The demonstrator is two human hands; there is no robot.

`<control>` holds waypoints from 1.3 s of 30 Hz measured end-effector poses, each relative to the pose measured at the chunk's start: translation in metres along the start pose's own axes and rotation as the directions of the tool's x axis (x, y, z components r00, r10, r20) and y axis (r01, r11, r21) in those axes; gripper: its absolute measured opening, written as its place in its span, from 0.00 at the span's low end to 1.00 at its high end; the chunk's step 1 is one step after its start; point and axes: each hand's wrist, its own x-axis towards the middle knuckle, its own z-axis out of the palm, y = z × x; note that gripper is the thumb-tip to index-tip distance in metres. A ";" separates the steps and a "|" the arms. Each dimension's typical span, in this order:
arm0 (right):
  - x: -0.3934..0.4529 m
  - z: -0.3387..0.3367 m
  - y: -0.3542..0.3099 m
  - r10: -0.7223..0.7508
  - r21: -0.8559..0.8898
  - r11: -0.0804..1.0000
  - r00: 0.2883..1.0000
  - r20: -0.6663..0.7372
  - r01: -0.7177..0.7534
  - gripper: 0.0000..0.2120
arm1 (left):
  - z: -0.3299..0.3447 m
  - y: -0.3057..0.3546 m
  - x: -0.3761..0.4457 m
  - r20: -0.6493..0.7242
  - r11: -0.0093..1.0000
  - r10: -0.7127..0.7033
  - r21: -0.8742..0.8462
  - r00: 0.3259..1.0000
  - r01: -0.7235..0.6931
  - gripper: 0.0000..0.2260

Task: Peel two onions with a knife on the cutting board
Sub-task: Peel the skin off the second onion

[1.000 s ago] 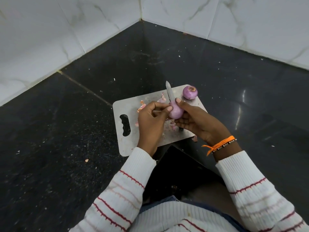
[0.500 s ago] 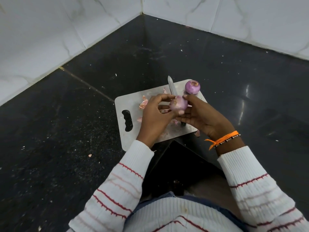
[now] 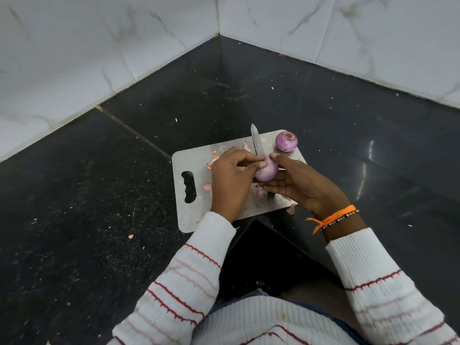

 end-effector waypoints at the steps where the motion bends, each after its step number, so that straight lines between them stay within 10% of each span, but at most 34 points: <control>1: 0.000 0.000 0.000 0.000 -0.009 1.000 1.000 0.000 0.000 0.14 | 0.001 0.000 0.000 -0.002 1.000 0.008 0.021 1.000 -0.008 0.04; 24: 0.004 0.000 -0.003 -0.036 0.015 0.999 0.994 -0.106 0.038 0.14 | 0.023 -0.005 0.010 0.046 0.778 0.372 0.529 0.927 -0.338 0.04; 32: 0.006 -0.007 -0.008 -0.053 0.037 0.998 0.996 -0.072 0.056 0.09 | 0.018 -0.002 0.014 -0.015 0.990 -0.027 0.139 1.000 0.029 0.06; 39: 0.007 -0.014 -0.007 -0.035 0.159 0.986 0.995 -0.095 0.050 0.09 | 0.015 -0.010 0.012 0.004 0.939 -0.319 -0.131 0.948 0.316 0.07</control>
